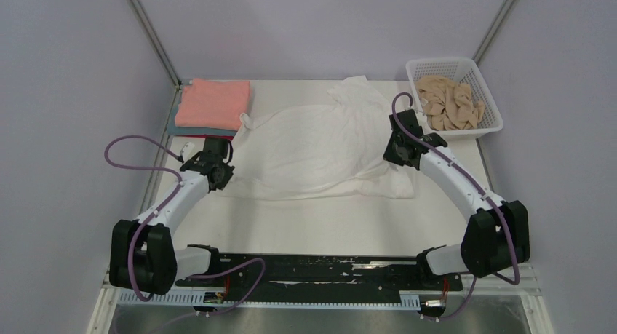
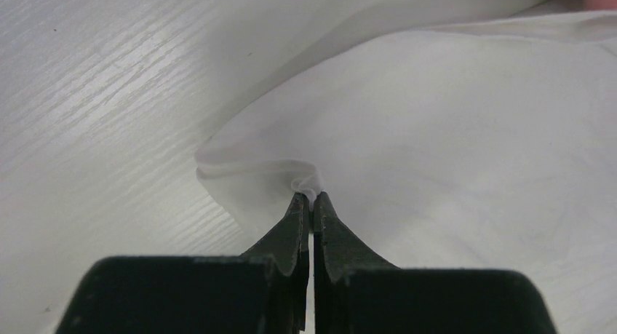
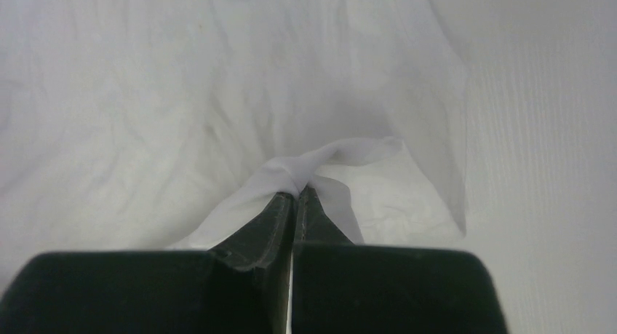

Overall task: Fold and stack the t-shirts
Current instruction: Fold the flattened tshirt in 1/3 of the way

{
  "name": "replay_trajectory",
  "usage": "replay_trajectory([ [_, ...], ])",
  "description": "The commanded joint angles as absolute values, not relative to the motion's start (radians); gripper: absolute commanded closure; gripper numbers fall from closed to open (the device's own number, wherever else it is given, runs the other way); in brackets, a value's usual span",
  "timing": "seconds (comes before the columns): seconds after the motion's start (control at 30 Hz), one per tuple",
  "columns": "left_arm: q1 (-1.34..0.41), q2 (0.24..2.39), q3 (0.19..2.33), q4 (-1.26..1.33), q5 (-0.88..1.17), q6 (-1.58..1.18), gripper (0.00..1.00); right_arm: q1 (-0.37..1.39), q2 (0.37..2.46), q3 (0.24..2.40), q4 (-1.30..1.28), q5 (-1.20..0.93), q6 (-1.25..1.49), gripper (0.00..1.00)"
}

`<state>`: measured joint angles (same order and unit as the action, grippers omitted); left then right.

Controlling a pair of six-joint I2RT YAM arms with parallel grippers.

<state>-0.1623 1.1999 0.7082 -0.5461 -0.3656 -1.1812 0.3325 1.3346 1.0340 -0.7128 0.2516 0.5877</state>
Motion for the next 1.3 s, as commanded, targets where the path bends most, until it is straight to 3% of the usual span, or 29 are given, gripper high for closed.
replay_trajectory([
  [0.0,-0.150,1.254,0.792,-0.564,-0.477,-1.254,1.00,0.297,1.432,1.140,-0.571,0.214,0.497,1.00],
  [0.6,-0.119,1.447,0.905,-0.534,-0.481,-1.285,0.98,0.223,1.715,1.369,-0.528,0.112,0.382,0.94],
  [0.67,-0.119,1.452,0.907,-0.526,-0.478,-1.287,0.77,0.220,1.766,1.403,-0.528,0.100,0.378,0.93],
  [0.7,-0.119,1.451,0.909,-0.516,-0.480,-1.284,0.52,0.218,1.793,1.425,-0.528,0.094,0.372,0.91],
  [0.73,-0.119,1.449,0.911,-0.510,-0.481,-1.278,0.38,0.216,1.820,1.450,-0.528,0.092,0.363,0.89],
  [0.77,-0.119,1.441,0.917,-0.505,-0.483,-1.274,0.14,0.211,1.852,1.483,-0.528,0.096,0.358,0.86],
  [0.83,-0.120,1.420,0.930,-0.505,-0.487,-1.266,0.02,0.197,1.905,1.554,-0.528,0.092,0.345,0.79],
  [0.87,-0.119,1.400,0.934,-0.505,-0.487,-1.263,0.01,0.190,1.921,1.588,-0.531,0.090,0.344,0.73],
  [0.93,-0.119,1.358,0.938,-0.501,-0.479,-1.246,0.00,0.186,1.922,1.630,-0.540,0.079,0.343,0.42],
  [1.03,-0.119,1.286,0.914,-0.459,-0.402,-1.172,0.00,0.185,1.840,1.578,-0.537,0.067,0.374,0.05],
  [1.13,-0.121,1.220,0.876,-0.360,-0.271,-1.079,0.00,0.185,1.732,1.433,-0.520,0.051,0.392,0.00],
  [1.27,-0.150,1.209,0.833,-0.281,-0.085,-0.951,0.00,0.186,1.643,1.215,-0.436,-0.191,0.405,0.00],
])
